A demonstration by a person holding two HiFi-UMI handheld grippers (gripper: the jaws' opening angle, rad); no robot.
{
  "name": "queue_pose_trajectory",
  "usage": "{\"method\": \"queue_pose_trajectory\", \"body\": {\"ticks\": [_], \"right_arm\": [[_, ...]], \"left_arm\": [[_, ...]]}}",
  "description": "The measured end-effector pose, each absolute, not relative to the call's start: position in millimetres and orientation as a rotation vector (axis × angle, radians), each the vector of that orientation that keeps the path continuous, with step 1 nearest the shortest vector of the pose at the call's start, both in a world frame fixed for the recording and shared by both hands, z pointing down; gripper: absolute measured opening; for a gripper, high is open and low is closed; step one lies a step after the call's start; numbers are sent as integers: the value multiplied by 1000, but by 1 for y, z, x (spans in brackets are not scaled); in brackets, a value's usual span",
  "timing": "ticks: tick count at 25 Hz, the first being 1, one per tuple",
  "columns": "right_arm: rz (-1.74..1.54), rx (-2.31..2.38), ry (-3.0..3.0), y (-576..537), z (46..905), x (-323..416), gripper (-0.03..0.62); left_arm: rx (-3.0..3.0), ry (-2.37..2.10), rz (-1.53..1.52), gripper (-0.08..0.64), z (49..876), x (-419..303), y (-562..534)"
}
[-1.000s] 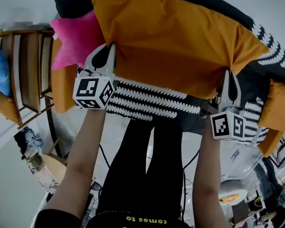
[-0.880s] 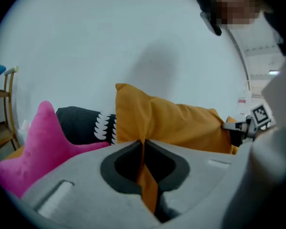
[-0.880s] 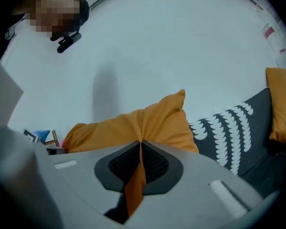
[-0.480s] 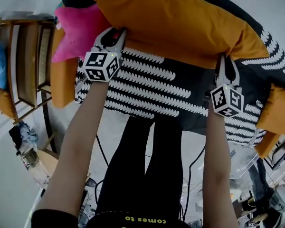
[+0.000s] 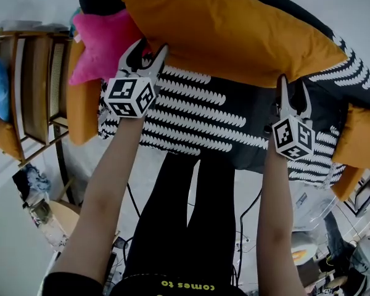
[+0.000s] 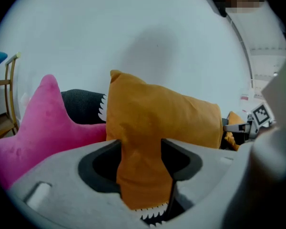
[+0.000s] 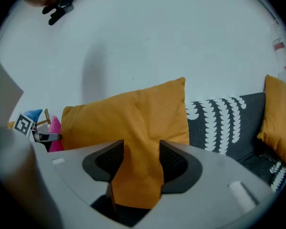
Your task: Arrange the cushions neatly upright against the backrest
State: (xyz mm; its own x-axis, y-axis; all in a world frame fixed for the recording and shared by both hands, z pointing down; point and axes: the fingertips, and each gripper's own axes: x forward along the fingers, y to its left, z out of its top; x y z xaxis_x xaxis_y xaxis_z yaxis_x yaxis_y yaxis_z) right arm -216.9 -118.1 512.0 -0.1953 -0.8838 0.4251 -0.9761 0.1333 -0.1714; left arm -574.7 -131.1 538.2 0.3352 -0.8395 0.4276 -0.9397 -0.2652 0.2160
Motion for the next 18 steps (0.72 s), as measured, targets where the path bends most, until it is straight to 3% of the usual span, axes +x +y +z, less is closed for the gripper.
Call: {"method": "queue_pose_trajectory", "body": {"ticks": [4,7,10,15,18], "right_arm": [[512,1797,-2205,-91,492,-221,219],[451,1747,-2227,-55,473,-233,123],[411,1723,-2257,-29,447,-248,81],[386,1788,-2283,-8,393,-251,12],[296,1805,-2300,-7,350,-253,11]], "left_arm": [[2171,-1577,243,258,515,-570,-120],[2151,-1574,204,258,502,-566,-106],[2169,-1556,201,250,486,-558,-97],[2228,-1526,213,72,443,-547,-77],[2279,-1546,231,35,403,-544,-67]]}}
